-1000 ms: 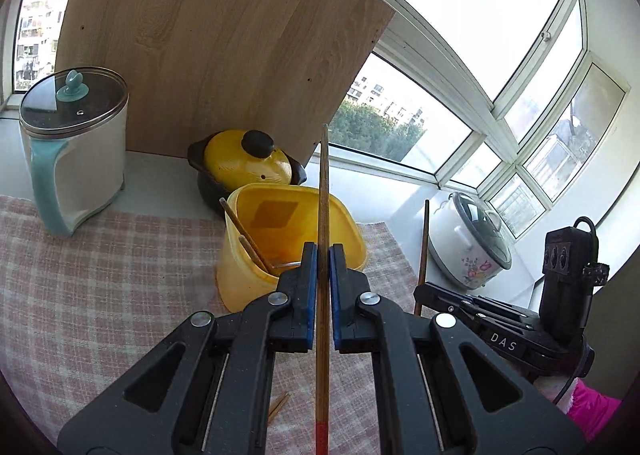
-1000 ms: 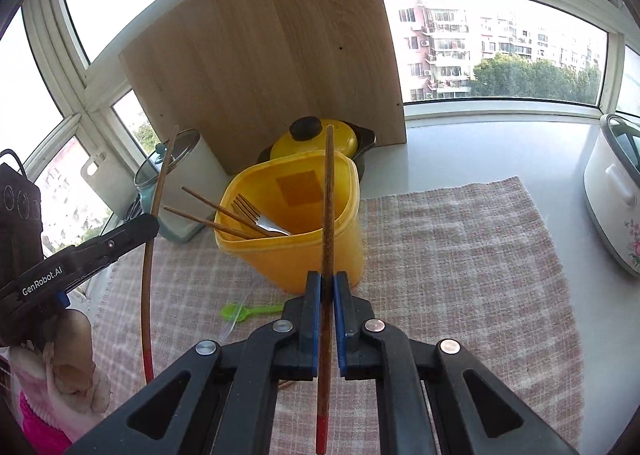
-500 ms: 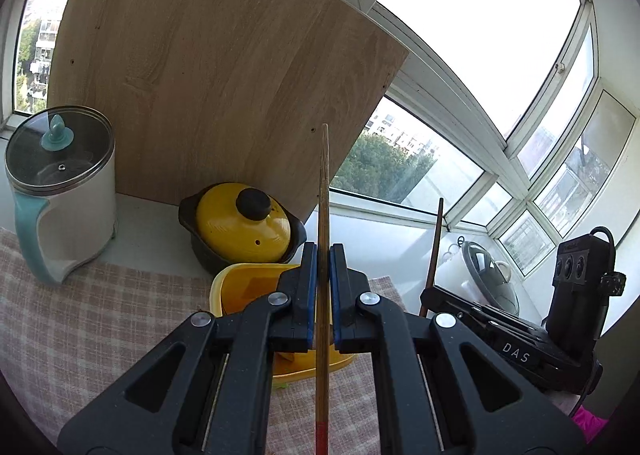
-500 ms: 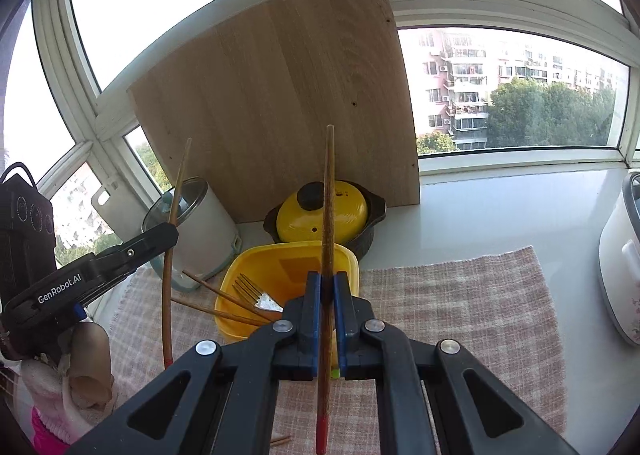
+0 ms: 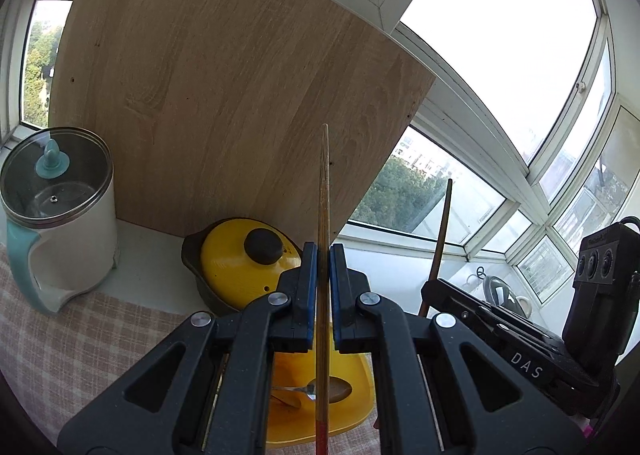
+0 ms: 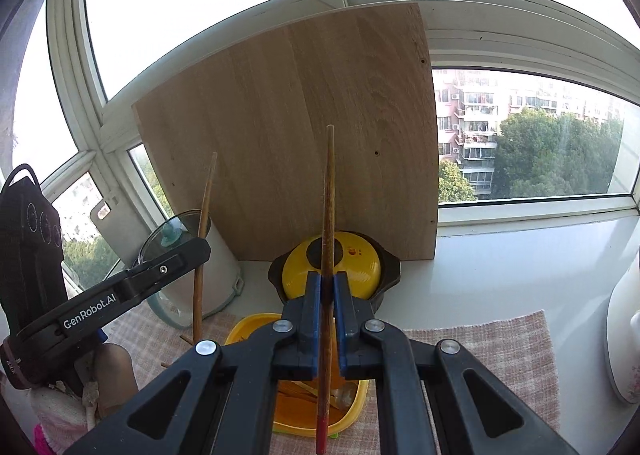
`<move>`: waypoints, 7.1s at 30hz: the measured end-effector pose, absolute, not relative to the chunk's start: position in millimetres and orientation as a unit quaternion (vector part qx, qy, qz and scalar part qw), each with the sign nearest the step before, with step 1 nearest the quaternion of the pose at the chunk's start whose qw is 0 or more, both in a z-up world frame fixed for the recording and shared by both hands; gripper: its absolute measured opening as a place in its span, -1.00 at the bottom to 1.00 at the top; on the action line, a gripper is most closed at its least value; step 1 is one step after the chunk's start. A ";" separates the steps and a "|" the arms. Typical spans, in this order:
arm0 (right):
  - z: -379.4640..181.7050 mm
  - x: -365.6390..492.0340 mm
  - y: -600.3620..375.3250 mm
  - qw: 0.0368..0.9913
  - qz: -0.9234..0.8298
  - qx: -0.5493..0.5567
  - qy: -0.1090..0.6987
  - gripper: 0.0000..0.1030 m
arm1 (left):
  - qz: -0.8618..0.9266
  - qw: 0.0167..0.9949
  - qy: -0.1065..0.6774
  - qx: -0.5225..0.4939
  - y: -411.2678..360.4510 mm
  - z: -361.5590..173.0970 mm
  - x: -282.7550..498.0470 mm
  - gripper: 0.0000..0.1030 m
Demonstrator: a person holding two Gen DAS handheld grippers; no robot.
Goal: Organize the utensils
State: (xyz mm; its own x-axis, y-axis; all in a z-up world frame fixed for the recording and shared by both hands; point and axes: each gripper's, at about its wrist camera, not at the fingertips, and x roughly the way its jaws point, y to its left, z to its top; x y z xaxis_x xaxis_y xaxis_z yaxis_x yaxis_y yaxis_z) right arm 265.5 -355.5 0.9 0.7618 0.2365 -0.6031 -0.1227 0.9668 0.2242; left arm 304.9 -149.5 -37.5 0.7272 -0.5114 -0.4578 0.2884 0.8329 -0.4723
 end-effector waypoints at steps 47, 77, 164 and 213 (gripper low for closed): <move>-26.8 277.7 -350.4 0.933 0.085 0.065 0.343 -0.41 | -0.150 0.939 0.279 -0.132 -154.7 -56.1 284.2 -0.92; -4.8 209.1 -366.3 0.938 0.081 0.070 0.329 0.21 | -0.154 0.941 0.277 -0.118 -121.1 -33.8 229.5 -0.91; -52.0 284.3 -274.0 0.954 0.104 0.026 0.281 -0.44 | -0.194 0.826 0.492 -0.195 -9.1 -148.3 147.4 -0.44; -109.9 150.0 -358.2 0.877 0.203 -0.035 0.434 0.30 | -0.153 0.808 0.566 -0.058 -113.9 -238.1 279.1 -0.44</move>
